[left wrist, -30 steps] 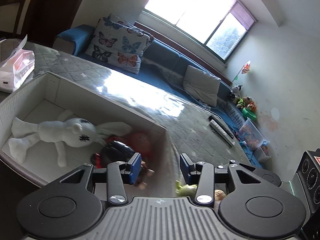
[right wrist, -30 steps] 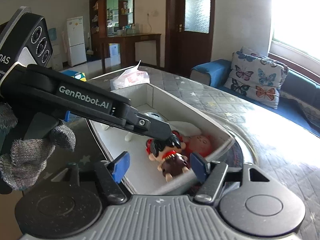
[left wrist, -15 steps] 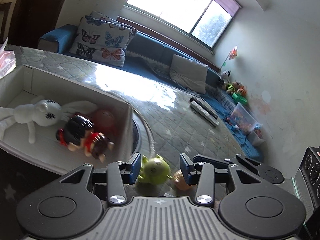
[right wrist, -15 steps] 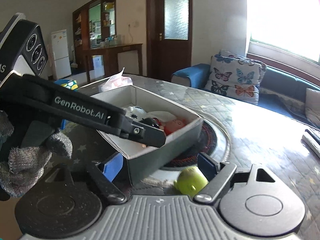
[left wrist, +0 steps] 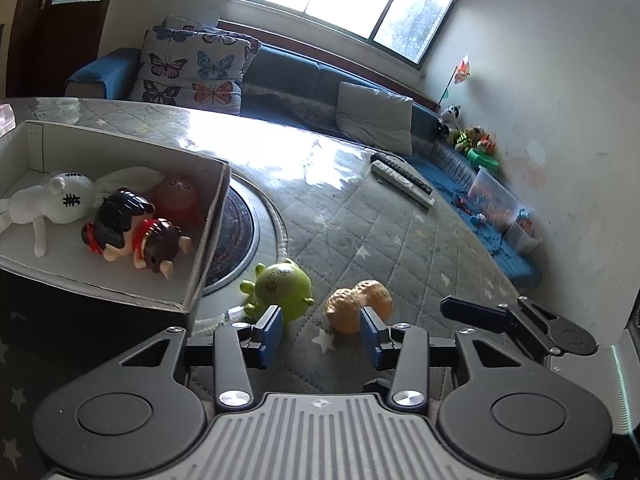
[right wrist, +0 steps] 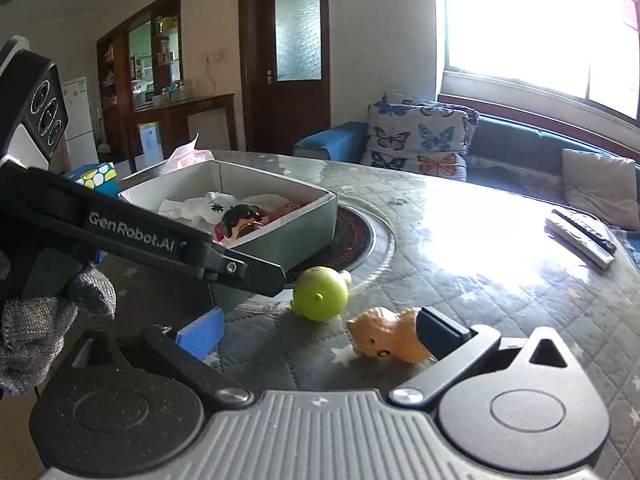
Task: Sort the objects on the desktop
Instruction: 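Move the left gripper back toward the tan peanut toy, then grasp the tan peanut toy with the left gripper and lift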
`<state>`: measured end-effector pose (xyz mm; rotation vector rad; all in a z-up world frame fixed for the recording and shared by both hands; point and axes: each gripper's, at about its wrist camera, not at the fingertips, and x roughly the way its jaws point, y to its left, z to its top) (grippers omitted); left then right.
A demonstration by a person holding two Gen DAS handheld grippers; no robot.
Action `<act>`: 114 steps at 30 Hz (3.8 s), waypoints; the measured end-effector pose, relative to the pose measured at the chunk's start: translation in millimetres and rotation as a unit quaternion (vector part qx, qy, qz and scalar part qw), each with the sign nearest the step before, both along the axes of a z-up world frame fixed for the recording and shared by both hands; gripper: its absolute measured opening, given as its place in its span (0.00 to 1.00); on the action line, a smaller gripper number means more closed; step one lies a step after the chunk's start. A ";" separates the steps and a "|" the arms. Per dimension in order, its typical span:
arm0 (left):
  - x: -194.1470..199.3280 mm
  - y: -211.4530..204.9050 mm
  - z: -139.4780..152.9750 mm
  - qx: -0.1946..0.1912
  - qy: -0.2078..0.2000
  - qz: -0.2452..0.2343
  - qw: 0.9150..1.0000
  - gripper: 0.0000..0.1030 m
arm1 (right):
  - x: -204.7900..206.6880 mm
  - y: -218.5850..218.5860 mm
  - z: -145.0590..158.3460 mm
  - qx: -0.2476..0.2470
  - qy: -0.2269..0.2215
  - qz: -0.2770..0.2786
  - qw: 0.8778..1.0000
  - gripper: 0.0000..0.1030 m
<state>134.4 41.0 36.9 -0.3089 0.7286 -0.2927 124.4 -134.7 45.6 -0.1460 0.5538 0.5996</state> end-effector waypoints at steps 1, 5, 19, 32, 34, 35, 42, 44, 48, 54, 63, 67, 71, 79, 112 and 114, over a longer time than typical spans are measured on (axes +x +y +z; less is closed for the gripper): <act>-0.4 -2.1 -0.9 0.002 0.001 -0.001 1.000 0.44 | -0.5 -1.2 -0.2 0.001 0.000 -0.003 1.000 1.00; -1.6 -8.5 -5.0 0.015 0.004 -0.002 1.000 0.44 | -4.2 -7.2 -4.6 0.003 0.000 -0.014 1.000 1.00; -2.9 -17.1 -20.3 0.032 0.022 0.001 0.999 0.44 | -2.8 -20.5 -25.8 0.008 0.031 -0.033 0.999 1.00; 5.2 -23.2 -28.9 0.032 0.037 -0.002 0.999 0.44 | 4.4 -23.0 -39.0 -0.004 0.039 -0.052 0.998 1.00; 7.2 -25.1 -29.8 0.032 0.038 -0.005 0.999 0.44 | 6.6 -23.7 -40.7 -0.007 0.038 -0.056 0.998 1.00; 8.3 -26.6 -30.1 0.032 0.038 -0.006 0.999 0.44 | 8.1 -24.3 -41.7 -0.008 0.038 -0.059 0.997 1.00; 21.8 -34.8 -30.6 0.025 0.037 -0.013 0.999 0.44 | 20.8 -25.2 -46.6 -0.015 0.036 -0.070 0.997 0.96; 26.7 -36.0 -30.7 0.023 0.038 -0.011 0.999 0.44 | 24.8 -23.8 -47.9 -0.015 0.036 -0.070 0.997 0.96; 36.0 -39.6 -31.1 0.021 0.041 -0.012 0.999 0.44 | 35.1 -19.1 -52.2 -0.021 0.033 -0.072 0.997 0.94; 50.1 -42.3 -34.9 0.013 0.047 -0.012 0.999 0.44 | 47.5 -11.9 -58.6 -0.030 0.033 -0.067 0.997 0.91; 61.6 -47.7 -43.0 -0.003 0.058 -0.016 0.998 0.44 | 60.0 -5.4 -61.4 -0.028 0.037 -0.057 0.997 0.78; 63.6 -48.8 -44.2 -0.006 0.060 -0.019 0.998 0.44 | 61.2 -8.7 -62.4 -0.023 0.040 -0.052 0.998 0.71; 64.8 -49.9 -44.0 -0.007 0.062 -0.023 0.998 0.44 | 60.5 -10.5 -62.0 -0.023 0.040 -0.051 0.998 0.67; 63.1 -49.8 -43.5 -0.011 0.063 -0.033 0.997 0.44 | 52.2 -19.9 -58.1 -0.019 0.046 -0.042 0.998 0.64; 68.2 -43.4 -47.1 -0.031 0.075 -0.031 0.996 0.44 | 59.7 -10.3 -56.4 -0.037 0.035 -0.045 0.998 0.72; 68.9 -42.4 -47.7 -0.035 0.075 -0.030 0.996 0.44 | 59.7 -11.3 -56.5 -0.035 0.036 -0.047 0.998 0.70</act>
